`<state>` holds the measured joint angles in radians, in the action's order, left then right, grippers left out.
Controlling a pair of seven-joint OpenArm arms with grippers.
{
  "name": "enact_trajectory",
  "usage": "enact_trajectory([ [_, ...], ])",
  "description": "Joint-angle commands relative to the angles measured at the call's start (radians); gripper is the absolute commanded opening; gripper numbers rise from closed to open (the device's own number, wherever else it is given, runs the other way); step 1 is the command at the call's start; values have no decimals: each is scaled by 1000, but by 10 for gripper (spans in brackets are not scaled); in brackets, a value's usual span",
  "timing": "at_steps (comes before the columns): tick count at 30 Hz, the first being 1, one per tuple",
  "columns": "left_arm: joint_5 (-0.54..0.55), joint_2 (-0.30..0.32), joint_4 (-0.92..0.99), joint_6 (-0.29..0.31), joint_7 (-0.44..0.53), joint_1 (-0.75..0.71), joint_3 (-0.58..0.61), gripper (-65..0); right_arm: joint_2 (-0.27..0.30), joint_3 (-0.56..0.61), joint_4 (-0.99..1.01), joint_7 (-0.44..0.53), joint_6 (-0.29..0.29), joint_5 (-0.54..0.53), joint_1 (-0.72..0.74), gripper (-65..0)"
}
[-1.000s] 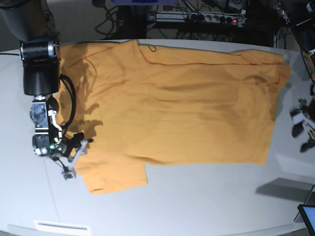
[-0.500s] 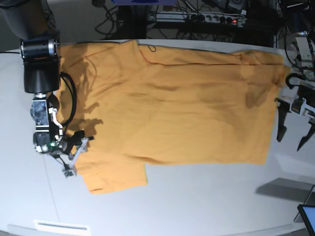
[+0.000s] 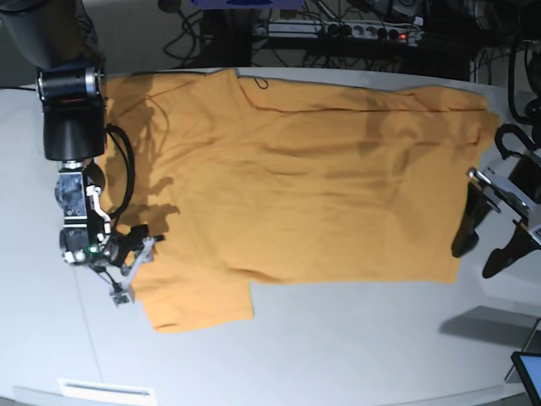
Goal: Fold the T-shirt properly
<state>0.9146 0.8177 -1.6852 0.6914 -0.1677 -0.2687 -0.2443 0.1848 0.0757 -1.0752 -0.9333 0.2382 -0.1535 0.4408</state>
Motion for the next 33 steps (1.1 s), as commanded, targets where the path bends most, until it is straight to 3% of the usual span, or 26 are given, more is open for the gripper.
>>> enact_trajectory([
  [1, 42, 21, -6, 7, -14, 6, -26, -252, 8, -4, -17, 3, 2, -1, 28, -318],
  [10, 301, 19, 30, 7, -419, 53, -114, -252, 9, -4, -17, 4, 2, -1, 28, -318],
  [13, 306, 13, 26, 7, -479, 82, -119, -252, 8, -4, -17, 4, 2, -1, 28, -318],
  [16, 222, 7, 23, 7, -465, 85, -134, -252, 8, -4, -17, 4, 2, -1, 28, -318],
  [20, -48, -56, 21, 7, -321, 79, -165, -252, 11, -4, -17, 3, 2, -1, 26, -318],
  [24, -449, -122, 29, -11, -92, 67, -154, -254, 11, -4, -17, 3, 2, -1, 26, -318],
  [27, -802, -162, 95, -123, 130, 72, -154, -254, 9, -4, -17, 3, 2, -1, 26, -318],
  [30, -1086, -166, 222, -252, 319, 78, -160, -254, 8, -4, -17, 3, 2, -1, 26, -318],
  [33, -1322, -168, 366, -367, 415, 139, -162, -254, 8, -4, -17, 3, 2, -1, 19, -318],
])
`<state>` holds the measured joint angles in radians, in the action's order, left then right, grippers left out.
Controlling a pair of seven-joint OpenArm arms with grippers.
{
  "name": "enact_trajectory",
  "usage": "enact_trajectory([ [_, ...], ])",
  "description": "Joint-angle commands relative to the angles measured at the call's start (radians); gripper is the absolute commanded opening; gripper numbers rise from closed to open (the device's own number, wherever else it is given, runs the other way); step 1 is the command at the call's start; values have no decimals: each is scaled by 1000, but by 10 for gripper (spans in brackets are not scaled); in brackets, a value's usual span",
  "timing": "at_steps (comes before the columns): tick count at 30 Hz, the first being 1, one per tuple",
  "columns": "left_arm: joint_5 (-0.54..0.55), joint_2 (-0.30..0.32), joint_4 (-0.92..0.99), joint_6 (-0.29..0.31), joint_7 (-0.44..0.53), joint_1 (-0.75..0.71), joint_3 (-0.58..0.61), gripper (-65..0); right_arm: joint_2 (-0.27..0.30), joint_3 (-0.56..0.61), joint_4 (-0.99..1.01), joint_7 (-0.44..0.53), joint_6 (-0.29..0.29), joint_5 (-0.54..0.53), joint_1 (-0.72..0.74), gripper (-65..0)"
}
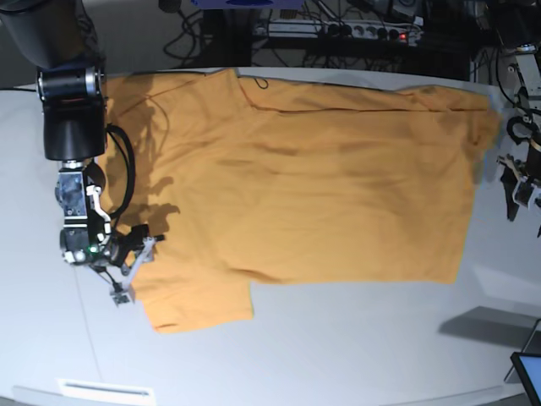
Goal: Fold the T-shirt properly
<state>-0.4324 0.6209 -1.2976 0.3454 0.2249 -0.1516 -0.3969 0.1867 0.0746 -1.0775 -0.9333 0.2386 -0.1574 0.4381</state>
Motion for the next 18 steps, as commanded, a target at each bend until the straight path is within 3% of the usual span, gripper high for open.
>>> enact_trajectory([
  [1, -6, 32, 17, -35, 20, 37, -9, -254, 6, -3, -14, 3, 2, 3, 18, -318],
  [4, -3, 67, 123, -36, 20, 66, -30, -254, 9, -3, -14, 3, 2, 3, 15, -318],
  [9, 155, 118, 212, -24, 21, 68, -47, -254, 9, -3, -14, 9, 2, 3, 15, -318],
  [13, 240, 141, 253, 10, 20, 66, -46, -254, 10, -3, -51, 4, 2, 3, 17, -318],
  [18, 269, 144, 283, 14, 20, 66, -46, -254, 24, -28, -74, 3, 2, 8, 21, -318],
])
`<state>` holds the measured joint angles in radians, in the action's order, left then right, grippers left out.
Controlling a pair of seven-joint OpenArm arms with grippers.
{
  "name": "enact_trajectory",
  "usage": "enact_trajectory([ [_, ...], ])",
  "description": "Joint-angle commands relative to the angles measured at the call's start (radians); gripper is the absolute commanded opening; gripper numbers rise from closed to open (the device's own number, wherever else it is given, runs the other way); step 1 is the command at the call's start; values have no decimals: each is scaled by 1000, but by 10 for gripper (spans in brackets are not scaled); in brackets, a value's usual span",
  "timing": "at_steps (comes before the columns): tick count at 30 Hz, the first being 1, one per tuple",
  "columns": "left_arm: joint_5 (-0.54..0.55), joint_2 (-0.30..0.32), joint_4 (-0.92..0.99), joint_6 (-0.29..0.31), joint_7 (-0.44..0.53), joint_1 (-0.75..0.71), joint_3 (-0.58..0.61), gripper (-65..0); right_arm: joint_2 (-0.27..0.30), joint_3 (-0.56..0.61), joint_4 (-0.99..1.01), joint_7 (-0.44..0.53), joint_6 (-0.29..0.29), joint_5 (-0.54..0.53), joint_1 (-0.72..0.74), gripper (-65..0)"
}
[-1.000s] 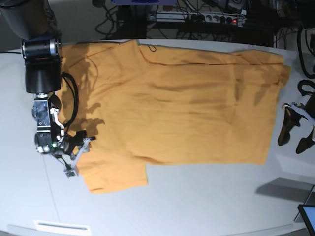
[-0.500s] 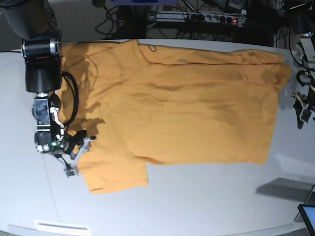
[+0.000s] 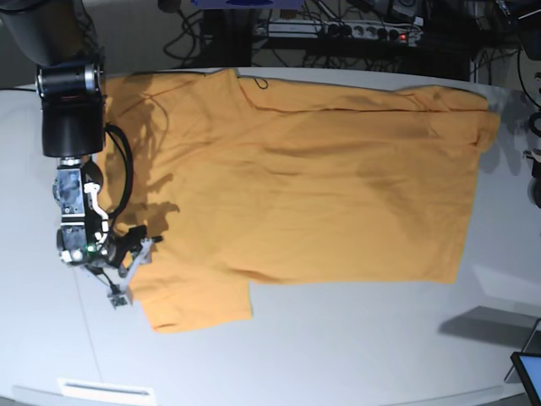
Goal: Fold the T-shirt properly
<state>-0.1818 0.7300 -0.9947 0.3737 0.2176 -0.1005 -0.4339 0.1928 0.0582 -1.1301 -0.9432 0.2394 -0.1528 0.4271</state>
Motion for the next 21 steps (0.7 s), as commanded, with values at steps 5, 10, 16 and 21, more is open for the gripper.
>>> enact_trajectory([
  [5, 17, 29, -19, -14, 27, 14, -9, -254, 21, -37, -18, 11, 2, 3, 32, -318],
  [10, 18, 27, -20, -14, 27, 15, -9, -254, 18, -37, -17, 11, 7, 3, 32, -318],
  [16, 18, 26, -19, -14, 27, 15, -9, -254, 15, -47, -11, 11, 45, -3, 32, -318],
  [21, 18, 26, -20, -14, 27, 15, -9, -254, 21, -172, 77, -29, 157, -69, 79, -318],
])
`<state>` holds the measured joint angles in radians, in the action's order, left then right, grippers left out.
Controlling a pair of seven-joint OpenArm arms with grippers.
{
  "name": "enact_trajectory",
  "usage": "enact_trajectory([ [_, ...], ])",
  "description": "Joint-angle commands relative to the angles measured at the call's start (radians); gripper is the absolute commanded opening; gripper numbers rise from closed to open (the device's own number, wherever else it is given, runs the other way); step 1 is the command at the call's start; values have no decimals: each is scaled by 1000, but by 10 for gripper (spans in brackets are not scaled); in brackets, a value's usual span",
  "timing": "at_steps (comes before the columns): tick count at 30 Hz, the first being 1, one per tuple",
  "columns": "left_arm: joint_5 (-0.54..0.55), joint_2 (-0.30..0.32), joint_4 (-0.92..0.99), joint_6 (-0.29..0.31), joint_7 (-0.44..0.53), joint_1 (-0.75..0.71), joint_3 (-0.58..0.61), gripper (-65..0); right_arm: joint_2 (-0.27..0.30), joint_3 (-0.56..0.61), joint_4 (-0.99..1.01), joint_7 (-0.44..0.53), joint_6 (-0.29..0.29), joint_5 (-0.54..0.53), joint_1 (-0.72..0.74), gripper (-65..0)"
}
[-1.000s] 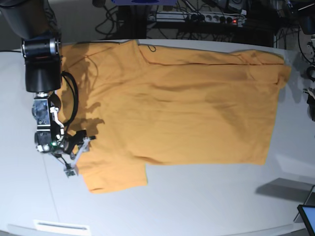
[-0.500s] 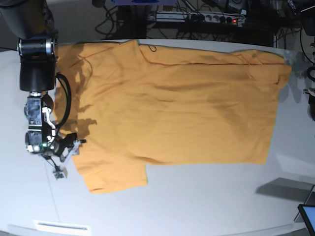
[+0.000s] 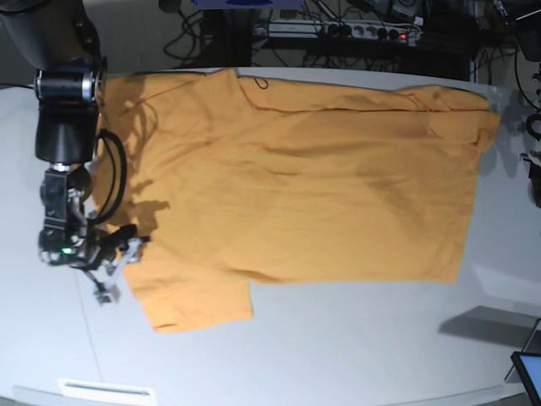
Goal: Fold the T-shirt properly
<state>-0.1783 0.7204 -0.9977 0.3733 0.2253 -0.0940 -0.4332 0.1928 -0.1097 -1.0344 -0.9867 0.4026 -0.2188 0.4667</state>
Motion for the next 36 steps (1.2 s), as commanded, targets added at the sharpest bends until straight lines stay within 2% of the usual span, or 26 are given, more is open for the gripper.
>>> enact_trajectory([
  [1, 15, 35, -17, -13, 19, 9, -9, -254, 24, -38, 4, 10, 9, -17, 48, -318],
  [3, 15, 35, -17, -13, 19, 9, -9, -254, 49, -81, 33, 9, 25, -34, 66, -318],
  [8, 15, 23, -17, -13, 24, 9, -9, -254, 75, -81, 45, -28, 34, -103, 89, -318],
  [13, 15, 20, -19, -13, 24, 9, -9, -254, 87, -84, 47, -91, 108, -244, 94, -318],
  [18, 15, 20, -17, -13, 26, 9, -9, -254, 106, -86, 75, -111, 108, -340, 100, -318],
  [24, 15, 20, -17, -13, 26, 9, -9, -254, 162, -84, 297, -80, 108, -466, 148, -318],
  [29, 15, 20, -19, -13, 27, 9, -9, -254, 188, -81, 320, -54, 108, -477, 148, -318],
  [36, 15, 20, -19, -13, 27, 9, -9, -254, 169, -81, 322, -59, 106, -482, 148, -318],
])
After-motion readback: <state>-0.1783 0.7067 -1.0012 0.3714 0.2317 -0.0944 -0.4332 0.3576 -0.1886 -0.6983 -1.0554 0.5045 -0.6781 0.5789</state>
